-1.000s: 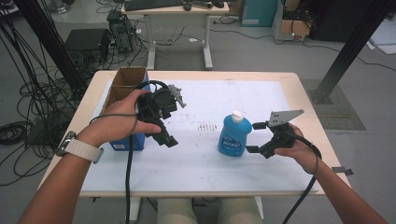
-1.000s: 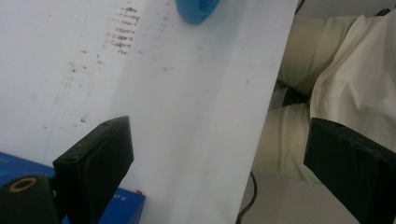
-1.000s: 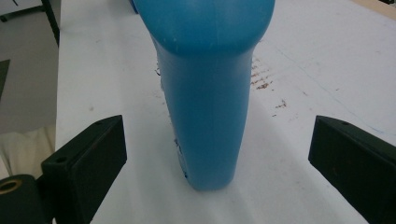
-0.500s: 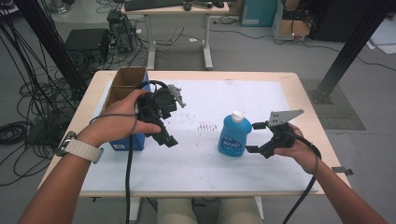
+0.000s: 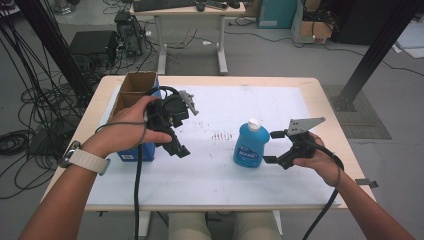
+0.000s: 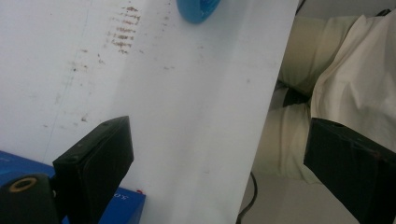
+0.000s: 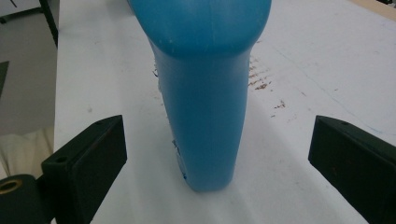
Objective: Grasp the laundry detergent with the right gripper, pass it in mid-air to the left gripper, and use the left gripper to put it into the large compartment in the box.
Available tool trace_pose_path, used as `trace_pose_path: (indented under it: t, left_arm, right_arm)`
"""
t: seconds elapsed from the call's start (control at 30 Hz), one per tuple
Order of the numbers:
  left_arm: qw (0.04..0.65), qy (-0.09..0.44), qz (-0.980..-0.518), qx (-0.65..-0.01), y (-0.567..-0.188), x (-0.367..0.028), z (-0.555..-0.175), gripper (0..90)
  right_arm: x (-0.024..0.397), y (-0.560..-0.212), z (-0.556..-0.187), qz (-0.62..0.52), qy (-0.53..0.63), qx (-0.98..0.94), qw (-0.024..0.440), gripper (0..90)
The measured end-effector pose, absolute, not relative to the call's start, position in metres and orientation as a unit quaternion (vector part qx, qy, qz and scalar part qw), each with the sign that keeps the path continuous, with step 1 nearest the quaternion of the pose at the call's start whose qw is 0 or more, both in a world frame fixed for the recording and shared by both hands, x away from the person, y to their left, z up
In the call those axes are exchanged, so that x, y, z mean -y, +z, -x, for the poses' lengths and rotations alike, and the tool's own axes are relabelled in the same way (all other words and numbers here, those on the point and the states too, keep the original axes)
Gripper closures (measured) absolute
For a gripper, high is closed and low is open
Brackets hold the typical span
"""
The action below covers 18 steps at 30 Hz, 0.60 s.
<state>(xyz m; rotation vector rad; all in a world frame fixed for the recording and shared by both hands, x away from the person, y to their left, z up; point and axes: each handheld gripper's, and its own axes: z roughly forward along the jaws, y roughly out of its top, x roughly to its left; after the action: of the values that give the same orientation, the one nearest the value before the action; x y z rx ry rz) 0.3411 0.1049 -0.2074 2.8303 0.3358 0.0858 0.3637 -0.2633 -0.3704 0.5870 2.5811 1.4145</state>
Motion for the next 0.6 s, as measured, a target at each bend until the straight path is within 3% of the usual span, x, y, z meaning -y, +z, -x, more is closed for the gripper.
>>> trace_pose_path:
  t: [0.6]
  left_arm:
    - [0.145, 0.029, -0.982, -0.118, -0.2084, -0.105, -0.3415, 8.6]
  right_arm:
    - [0.2635, -0.3708, -0.3642, -0.197, 0.471, -0.857, 0.069, 4.5]
